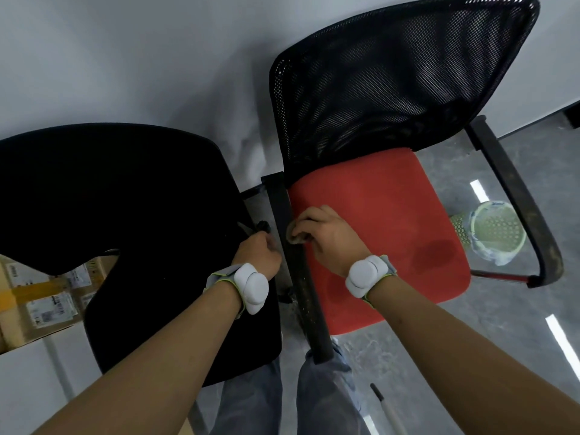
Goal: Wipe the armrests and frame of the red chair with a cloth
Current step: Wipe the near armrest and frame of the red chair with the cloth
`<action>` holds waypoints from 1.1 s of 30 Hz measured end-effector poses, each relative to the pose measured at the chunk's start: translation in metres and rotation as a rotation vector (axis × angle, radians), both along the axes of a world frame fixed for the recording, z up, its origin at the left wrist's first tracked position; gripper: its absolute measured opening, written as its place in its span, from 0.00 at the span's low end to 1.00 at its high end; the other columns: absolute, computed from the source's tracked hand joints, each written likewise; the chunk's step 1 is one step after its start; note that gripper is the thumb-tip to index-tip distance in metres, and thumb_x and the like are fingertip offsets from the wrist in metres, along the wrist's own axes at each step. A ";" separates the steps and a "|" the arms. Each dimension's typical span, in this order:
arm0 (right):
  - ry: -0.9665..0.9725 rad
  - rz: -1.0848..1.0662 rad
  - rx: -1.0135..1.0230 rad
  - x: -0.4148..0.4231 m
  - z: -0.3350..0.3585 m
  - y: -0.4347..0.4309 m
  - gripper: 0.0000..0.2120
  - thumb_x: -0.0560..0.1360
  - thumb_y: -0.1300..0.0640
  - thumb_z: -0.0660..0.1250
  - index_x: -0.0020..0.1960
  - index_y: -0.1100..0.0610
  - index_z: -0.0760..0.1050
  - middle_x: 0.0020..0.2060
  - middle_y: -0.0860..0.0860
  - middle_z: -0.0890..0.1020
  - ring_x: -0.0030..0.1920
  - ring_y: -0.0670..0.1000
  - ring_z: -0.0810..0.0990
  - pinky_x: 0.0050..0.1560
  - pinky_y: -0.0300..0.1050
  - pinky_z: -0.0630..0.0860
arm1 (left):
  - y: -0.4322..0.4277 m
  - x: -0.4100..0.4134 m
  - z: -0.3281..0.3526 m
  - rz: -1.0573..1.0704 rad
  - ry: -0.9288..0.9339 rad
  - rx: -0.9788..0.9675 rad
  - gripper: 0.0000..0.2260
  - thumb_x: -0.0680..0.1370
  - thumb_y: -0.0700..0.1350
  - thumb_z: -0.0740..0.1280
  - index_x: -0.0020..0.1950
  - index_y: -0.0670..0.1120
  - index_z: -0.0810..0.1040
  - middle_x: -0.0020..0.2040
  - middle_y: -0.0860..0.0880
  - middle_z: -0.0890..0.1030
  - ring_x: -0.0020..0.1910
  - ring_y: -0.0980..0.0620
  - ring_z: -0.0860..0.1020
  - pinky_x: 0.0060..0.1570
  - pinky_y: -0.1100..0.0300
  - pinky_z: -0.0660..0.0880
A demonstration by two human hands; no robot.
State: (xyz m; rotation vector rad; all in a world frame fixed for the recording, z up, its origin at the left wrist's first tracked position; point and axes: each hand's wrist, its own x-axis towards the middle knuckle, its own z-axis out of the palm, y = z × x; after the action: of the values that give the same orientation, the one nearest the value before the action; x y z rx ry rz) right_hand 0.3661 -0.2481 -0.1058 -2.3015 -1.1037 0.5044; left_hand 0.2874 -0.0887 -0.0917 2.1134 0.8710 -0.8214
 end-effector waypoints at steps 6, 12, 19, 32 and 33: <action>0.012 0.121 -0.009 -0.020 -0.008 -0.007 0.15 0.71 0.67 0.61 0.49 0.55 0.83 0.53 0.50 0.80 0.51 0.55 0.74 0.48 0.47 0.77 | -0.001 0.000 0.000 -0.043 -0.006 0.010 0.11 0.80 0.42 0.60 0.60 0.44 0.77 0.59 0.44 0.80 0.56 0.42 0.79 0.52 0.53 0.76; -0.003 0.027 -0.029 -0.005 0.001 -0.017 0.17 0.70 0.58 0.52 0.42 0.56 0.81 0.47 0.51 0.80 0.46 0.53 0.74 0.42 0.51 0.77 | 0.000 -0.002 -0.001 -0.037 -0.019 -0.009 0.12 0.79 0.41 0.60 0.61 0.45 0.78 0.61 0.45 0.80 0.58 0.42 0.78 0.55 0.53 0.77; -0.011 0.032 0.020 -0.037 -0.013 -0.001 0.17 0.71 0.68 0.62 0.55 0.55 0.82 0.56 0.51 0.80 0.51 0.56 0.73 0.50 0.45 0.75 | -0.004 -0.003 -0.003 -0.042 0.013 0.032 0.12 0.80 0.42 0.61 0.61 0.45 0.77 0.61 0.44 0.80 0.58 0.41 0.78 0.54 0.53 0.76; 0.044 -0.029 -0.008 -0.039 -0.009 -0.002 0.19 0.70 0.69 0.61 0.57 0.57 0.80 0.52 0.55 0.79 0.48 0.56 0.74 0.50 0.48 0.75 | -0.003 -0.011 -0.008 -0.034 0.039 -0.022 0.11 0.80 0.43 0.62 0.61 0.46 0.77 0.60 0.43 0.79 0.55 0.40 0.79 0.54 0.50 0.78; 0.057 -0.016 -0.007 -0.045 -0.008 -0.006 0.16 0.71 0.66 0.61 0.53 0.57 0.81 0.50 0.54 0.79 0.47 0.56 0.74 0.49 0.48 0.75 | -0.004 -0.011 -0.008 -0.026 0.039 -0.028 0.11 0.80 0.43 0.62 0.61 0.46 0.77 0.60 0.44 0.80 0.55 0.41 0.79 0.54 0.50 0.78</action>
State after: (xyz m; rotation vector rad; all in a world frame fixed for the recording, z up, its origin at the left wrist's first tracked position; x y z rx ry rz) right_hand 0.3211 -0.2539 -0.1137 -2.2861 -1.0566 0.5655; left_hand 0.2760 -0.0925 -0.1001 2.0946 0.8483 -0.8858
